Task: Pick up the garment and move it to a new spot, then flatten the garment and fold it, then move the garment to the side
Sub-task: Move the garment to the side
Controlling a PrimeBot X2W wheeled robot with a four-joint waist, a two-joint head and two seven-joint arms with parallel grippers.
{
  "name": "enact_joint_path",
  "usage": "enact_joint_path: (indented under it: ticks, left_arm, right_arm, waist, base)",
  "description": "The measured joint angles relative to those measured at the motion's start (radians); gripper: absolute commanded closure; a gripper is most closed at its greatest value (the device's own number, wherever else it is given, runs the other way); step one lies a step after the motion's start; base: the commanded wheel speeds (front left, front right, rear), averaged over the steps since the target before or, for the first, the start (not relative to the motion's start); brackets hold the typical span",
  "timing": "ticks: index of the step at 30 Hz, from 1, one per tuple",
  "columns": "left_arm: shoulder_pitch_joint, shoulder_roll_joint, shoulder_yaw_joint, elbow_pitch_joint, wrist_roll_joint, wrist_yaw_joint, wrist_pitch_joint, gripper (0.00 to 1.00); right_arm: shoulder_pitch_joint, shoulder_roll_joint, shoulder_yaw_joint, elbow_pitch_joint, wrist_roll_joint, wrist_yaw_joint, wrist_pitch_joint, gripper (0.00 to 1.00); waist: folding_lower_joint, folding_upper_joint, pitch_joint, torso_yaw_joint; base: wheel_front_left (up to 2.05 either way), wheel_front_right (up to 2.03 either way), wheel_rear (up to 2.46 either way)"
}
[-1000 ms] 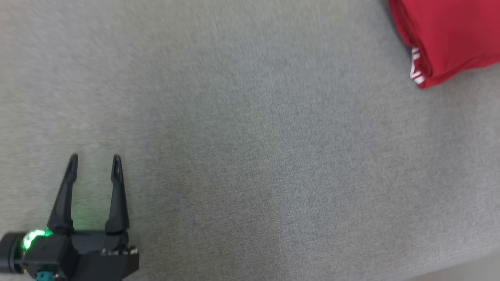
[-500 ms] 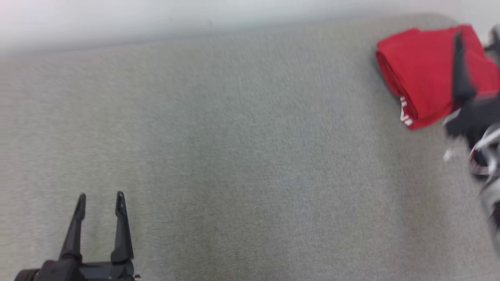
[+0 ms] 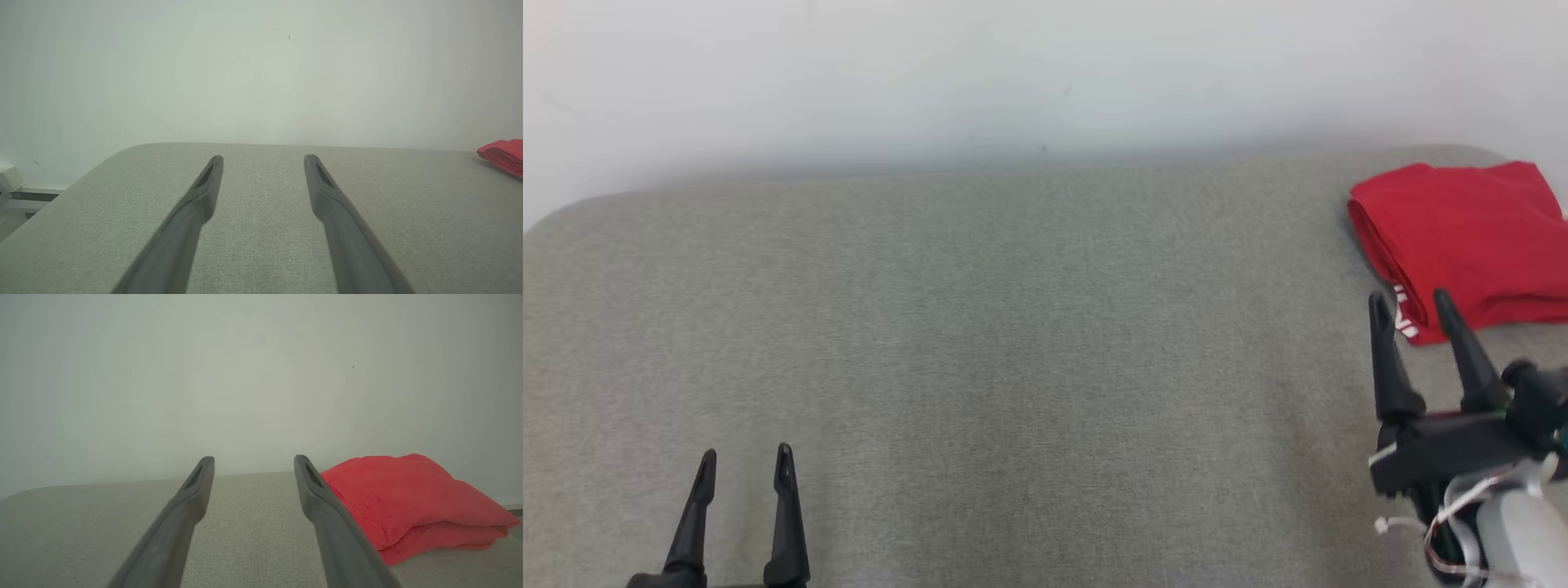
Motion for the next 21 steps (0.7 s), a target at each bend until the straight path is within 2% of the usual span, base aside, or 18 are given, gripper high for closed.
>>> enact_joint_path:
  ticks: [12,14,21]
  left_arm:
    - [0.013,-0.005,0.007,0.035,0.001,-0.012,0.000,0.00]
    - [0.018,-0.005,0.008,0.037,0.000,-0.016,0.000,0.00]
    - [0.031,-0.006,0.014,0.053,0.000,-0.018,0.000,0.00]
  right_arm:
    - [0.263,0.110,-0.041,-0.179,-0.067,0.000,0.021,0.00]
    - [0.295,0.113,-0.040,-0.198,-0.101,0.000,0.017,0.00]
    - [0.362,0.140,-0.045,-0.234,-0.097,0.000,0.003,0.00]
  waist:
    - [0.0001,0.0002,-0.060,0.058]
    - [0.0001,0.0002,-0.067,0.061]
    - [0.0001,0.0002,-0.084,0.054]
  base:
    - [0.00,0.00,0.00]
    - [0.00,0.00,0.00]
    - [0.00,0.00,0.00]
